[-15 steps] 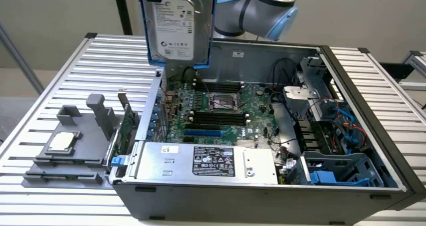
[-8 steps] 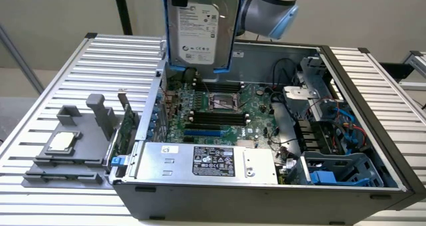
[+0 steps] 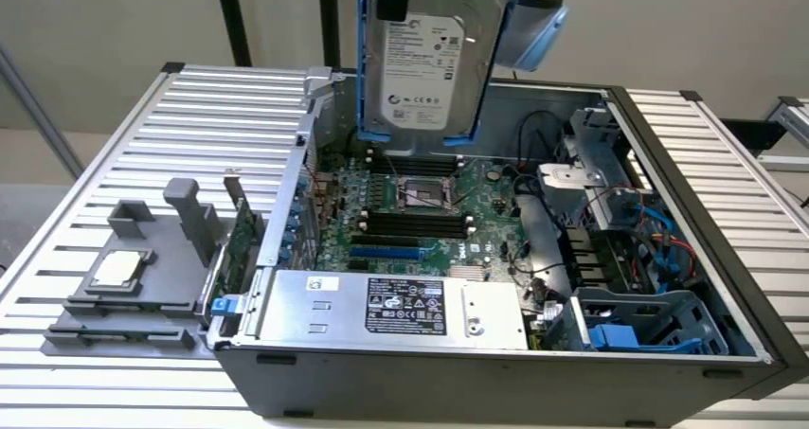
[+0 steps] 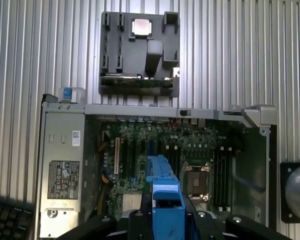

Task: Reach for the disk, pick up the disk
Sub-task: 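Pick up the disk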

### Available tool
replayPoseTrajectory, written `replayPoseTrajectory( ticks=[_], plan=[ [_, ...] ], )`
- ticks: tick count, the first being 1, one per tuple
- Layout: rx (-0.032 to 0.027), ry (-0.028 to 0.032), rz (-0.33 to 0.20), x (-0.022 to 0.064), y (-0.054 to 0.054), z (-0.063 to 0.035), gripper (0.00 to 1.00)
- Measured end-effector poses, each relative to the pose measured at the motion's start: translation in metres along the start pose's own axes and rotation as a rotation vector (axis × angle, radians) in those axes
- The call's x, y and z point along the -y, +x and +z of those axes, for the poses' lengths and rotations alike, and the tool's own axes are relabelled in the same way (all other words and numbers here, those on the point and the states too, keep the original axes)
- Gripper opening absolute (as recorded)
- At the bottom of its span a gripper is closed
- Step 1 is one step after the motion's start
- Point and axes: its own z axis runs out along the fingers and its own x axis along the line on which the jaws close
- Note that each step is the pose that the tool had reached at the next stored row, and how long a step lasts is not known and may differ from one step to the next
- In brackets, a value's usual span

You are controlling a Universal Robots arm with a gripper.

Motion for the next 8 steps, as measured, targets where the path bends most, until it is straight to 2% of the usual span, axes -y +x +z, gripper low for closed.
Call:
replayPoseTrajectory(
  ticks=[8],
  plan=[
    [0.0015,0.0000,0.000,0.0367,0.008,-0.0018,0.33]
  ],
)
